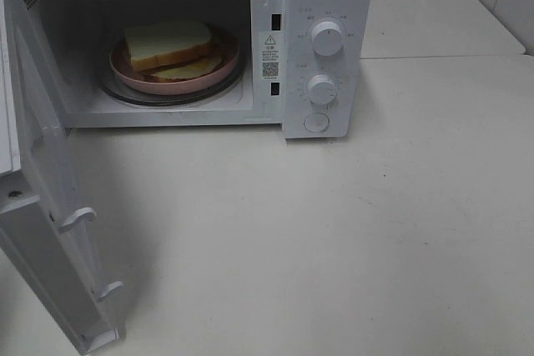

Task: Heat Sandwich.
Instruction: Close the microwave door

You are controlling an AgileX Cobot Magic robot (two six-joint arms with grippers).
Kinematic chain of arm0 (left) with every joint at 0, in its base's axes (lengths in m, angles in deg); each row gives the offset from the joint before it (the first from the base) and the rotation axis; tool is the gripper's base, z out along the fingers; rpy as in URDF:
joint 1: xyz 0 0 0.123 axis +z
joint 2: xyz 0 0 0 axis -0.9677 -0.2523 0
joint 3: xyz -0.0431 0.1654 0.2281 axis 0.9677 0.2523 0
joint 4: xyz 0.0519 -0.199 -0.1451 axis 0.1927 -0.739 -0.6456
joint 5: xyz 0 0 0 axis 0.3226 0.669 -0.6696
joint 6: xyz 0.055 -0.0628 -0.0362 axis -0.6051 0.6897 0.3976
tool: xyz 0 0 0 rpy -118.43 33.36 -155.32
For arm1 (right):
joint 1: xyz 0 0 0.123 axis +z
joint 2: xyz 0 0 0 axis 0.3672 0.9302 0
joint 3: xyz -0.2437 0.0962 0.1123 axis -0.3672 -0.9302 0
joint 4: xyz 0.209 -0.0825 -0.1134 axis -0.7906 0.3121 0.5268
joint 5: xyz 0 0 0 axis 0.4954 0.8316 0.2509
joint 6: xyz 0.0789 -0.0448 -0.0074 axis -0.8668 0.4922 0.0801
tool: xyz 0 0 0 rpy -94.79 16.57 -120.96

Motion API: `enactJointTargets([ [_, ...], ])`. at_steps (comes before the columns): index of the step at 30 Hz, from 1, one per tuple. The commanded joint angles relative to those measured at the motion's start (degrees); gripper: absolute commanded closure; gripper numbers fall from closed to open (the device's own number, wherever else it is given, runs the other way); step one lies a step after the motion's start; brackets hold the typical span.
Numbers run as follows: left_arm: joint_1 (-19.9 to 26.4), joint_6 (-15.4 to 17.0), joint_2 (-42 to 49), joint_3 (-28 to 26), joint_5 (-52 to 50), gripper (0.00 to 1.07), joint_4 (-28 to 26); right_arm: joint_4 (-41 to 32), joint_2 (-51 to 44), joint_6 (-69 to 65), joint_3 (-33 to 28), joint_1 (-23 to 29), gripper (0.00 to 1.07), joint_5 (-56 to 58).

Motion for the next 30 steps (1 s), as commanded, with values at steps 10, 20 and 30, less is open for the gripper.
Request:
enactJointTargets([
  [10,-0.4,0.2,-10.3,0.1,-14.3,1.07,-2.7,-0.2,-1.4,0.6,-0.1,-0.4,0.46,0.1],
  [20,-0.4,0.5,-24.4,0.1,-27.4,1.07,-1.3,-0.2,-1.4,0.6,-0.1,-0.4,0.46,0.1],
  [30,-8.3,0.6,-37.3,0.1,-38.0,1.07,7.0,-0.2,-1.4,0.6,-0.1,-0.4,0.46,0.1],
])
